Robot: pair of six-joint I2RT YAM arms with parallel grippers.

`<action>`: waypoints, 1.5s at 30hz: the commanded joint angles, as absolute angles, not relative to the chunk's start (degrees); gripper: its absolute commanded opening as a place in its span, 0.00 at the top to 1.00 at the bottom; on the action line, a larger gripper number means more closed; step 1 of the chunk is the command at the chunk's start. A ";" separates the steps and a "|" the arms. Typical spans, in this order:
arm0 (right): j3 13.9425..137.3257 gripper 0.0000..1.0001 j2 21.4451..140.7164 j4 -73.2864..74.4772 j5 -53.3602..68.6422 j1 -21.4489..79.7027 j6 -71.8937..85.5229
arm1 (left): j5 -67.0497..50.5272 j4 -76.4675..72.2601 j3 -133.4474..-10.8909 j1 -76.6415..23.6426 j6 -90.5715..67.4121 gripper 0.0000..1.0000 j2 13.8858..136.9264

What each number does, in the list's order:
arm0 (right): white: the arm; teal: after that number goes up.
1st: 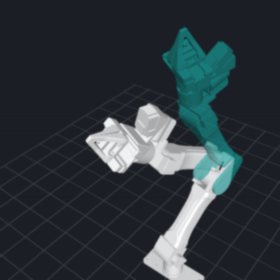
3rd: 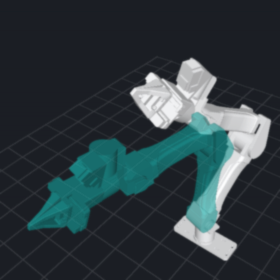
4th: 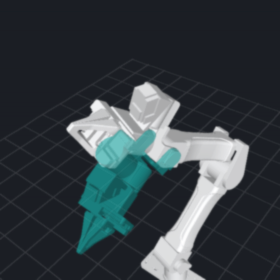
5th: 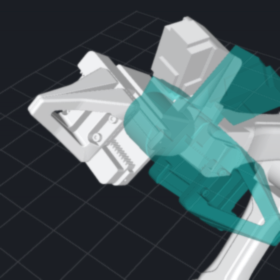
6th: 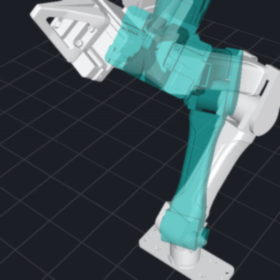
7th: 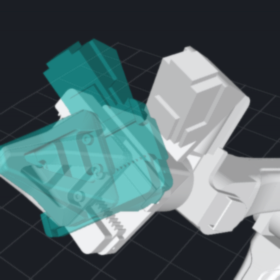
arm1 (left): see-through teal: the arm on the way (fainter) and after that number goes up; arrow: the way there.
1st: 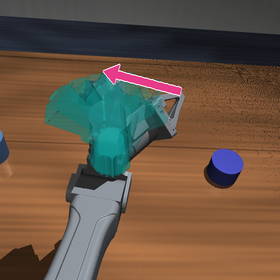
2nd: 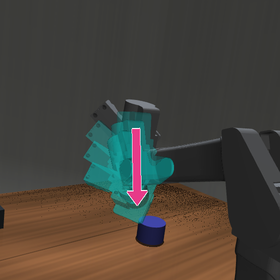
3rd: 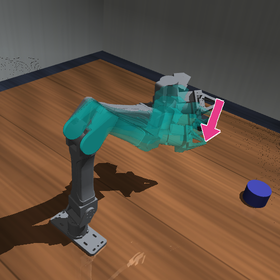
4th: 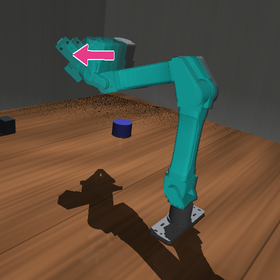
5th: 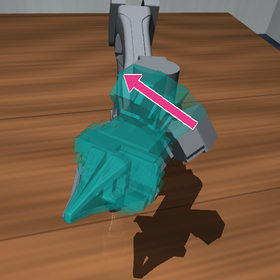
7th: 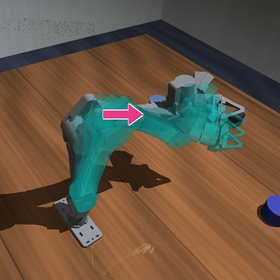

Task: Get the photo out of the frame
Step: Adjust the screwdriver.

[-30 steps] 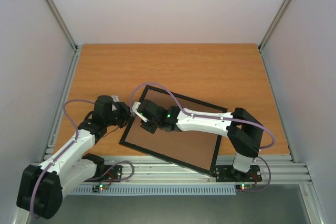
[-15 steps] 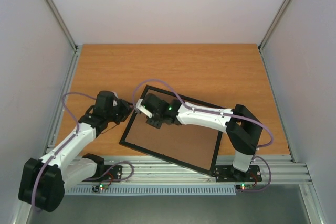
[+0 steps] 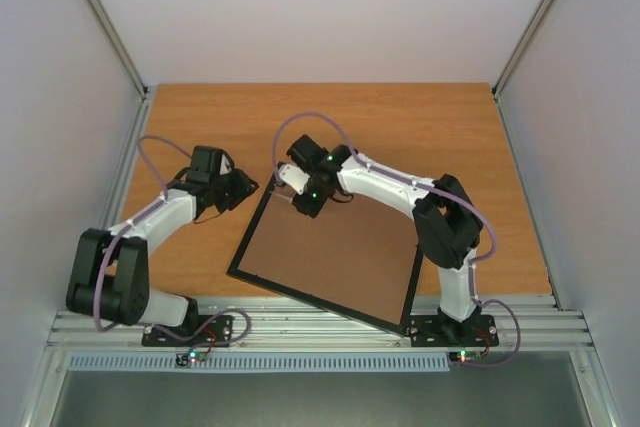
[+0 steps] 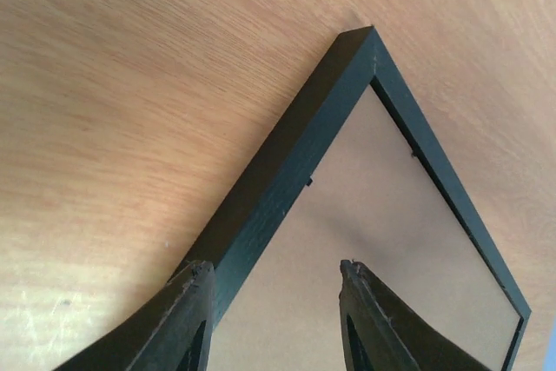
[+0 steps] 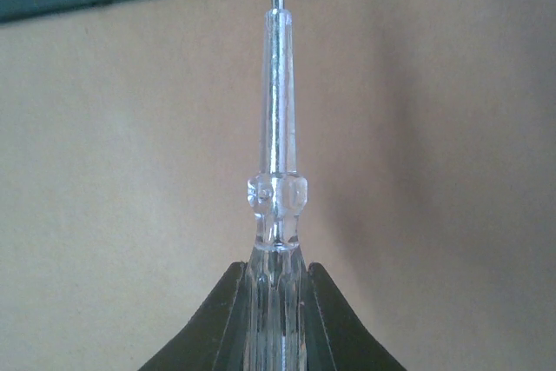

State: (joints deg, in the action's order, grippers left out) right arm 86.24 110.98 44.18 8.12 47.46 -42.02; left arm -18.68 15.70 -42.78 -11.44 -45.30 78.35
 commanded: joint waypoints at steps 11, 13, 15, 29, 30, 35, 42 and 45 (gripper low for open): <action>104.67 0.99 125.05 62.18 39.22 36.49 -38.29 | -25.58 6.20 -47.85 -10.20 -37.63 0.58 90.66; 105.88 0.99 126.37 63.19 40.56 35.93 -38.56 | -25.70 5.73 -48.32 -10.13 -37.54 0.58 91.54; 107.51 0.99 128.06 64.34 43.29 35.29 -38.38 | -25.66 5.53 -48.74 -10.06 -37.24 0.58 92.33; 103.66 0.99 126.11 58.07 50.74 33.51 -31.71 | -28.88 -9.61 -38.44 -9.84 -46.27 0.53 83.07; 101.98 0.99 125.14 55.88 50.94 33.60 -30.52 | -30.16 -13.02 -36.80 -9.96 -48.48 0.53 82.12; 94.12 0.99 119.96 46.39 51.33 33.95 -24.93 | -33.21 -23.71 -31.74 -12.02 -59.48 0.53 80.13; 89.66 0.99 116.46 39.83 51.97 34.60 -21.33 | -33.16 -29.84 -30.85 -16.27 -64.21 0.53 81.85; 88.65 0.98 115.71 38.24 52.14 35.11 -20.46 | -32.87 -30.06 -31.22 -17.06 -65.25 0.54 82.48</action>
